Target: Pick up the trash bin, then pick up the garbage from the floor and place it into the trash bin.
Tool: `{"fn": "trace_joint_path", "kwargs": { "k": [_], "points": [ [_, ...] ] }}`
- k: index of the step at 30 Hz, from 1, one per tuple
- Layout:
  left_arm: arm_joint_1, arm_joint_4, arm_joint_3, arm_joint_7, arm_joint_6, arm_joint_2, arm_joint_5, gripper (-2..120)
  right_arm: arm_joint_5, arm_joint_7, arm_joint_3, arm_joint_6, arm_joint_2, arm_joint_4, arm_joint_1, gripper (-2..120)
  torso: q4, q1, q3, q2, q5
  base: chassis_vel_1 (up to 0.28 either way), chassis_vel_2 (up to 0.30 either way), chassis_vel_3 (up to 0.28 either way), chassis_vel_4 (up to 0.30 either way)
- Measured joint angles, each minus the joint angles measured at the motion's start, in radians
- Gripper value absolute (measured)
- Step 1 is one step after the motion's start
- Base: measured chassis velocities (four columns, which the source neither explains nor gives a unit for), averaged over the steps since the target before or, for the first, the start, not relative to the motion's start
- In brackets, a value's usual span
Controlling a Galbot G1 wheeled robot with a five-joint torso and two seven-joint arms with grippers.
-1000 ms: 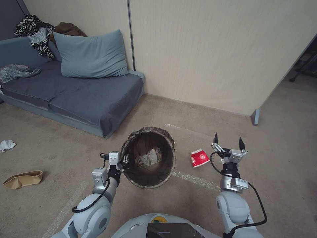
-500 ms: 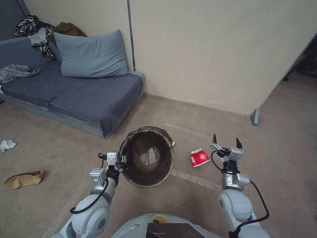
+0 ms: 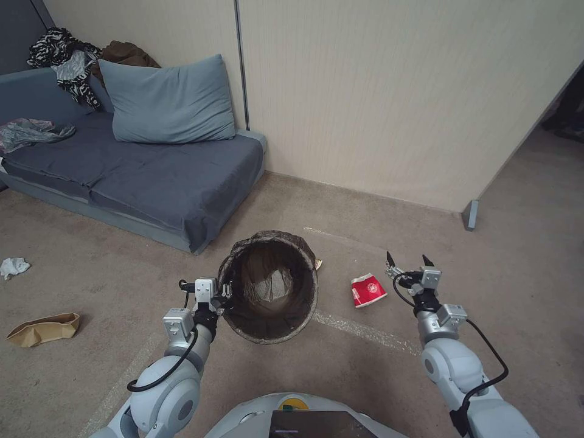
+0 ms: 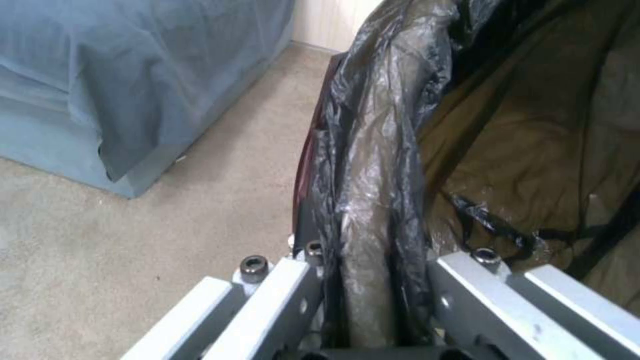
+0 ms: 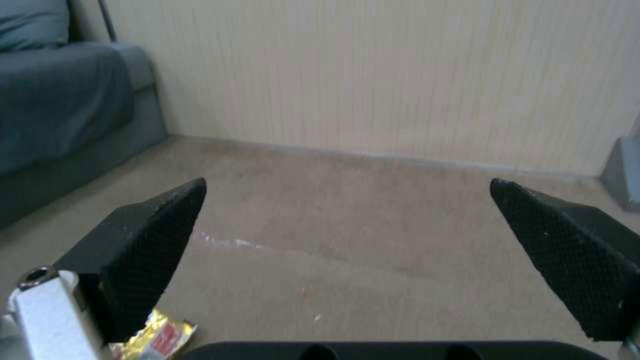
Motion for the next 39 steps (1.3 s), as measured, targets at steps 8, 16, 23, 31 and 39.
{"fn": "trace_joint_path", "kwargs": {
  "k": [8, 16, 23, 31, 39],
  "points": [
    [-0.002, 0.001, -0.006, 0.000, 0.003, -0.002, -0.001, 2, 0.097, 0.023, -0.061, -0.090, -0.004, -0.030, 0.045, 100, 0.0000, 0.000, 0.000, 0.000, -0.0001, 0.000, 0.000, 0.000, 0.000],
    [-0.003, -0.003, -0.012, 0.000, 0.005, 0.003, -0.005, 2, 0.124, 0.043, -0.109, -0.130, 0.027, -0.064, 0.088, 100, -0.0001, 0.000, 0.000, 0.000, -0.0002, 0.000, 0.000, 0.000, 0.000],
    [-0.004, -0.003, -0.009, 0.000, 0.005, 0.000, -0.005, 2, 0.189, 0.089, -0.142, -0.181, 0.033, -0.065, 0.108, 100, -0.0001, 0.000, 0.000, 0.000, -0.0003, 0.000, 0.000, 0.000, 0.000],
    [-0.006, -0.002, -0.006, -0.001, 0.006, 0.003, -0.005, 2, 0.232, 0.185, -0.165, -0.228, 0.089, -0.073, 0.127, 100, 0.0000, 0.000, 0.000, 0.000, -0.0005, 0.000, 0.000, 0.000, 0.000],
    [-0.002, -0.011, -0.006, -0.001, 0.006, 0.014, -0.008, 2, 0.204, 0.234, -0.185, -0.234, 0.143, -0.141, 0.154, 100, 0.0000, 0.000, 0.000, 0.000, -0.0003, 0.000, 0.000, 0.000, 0.000]
  ]
}}
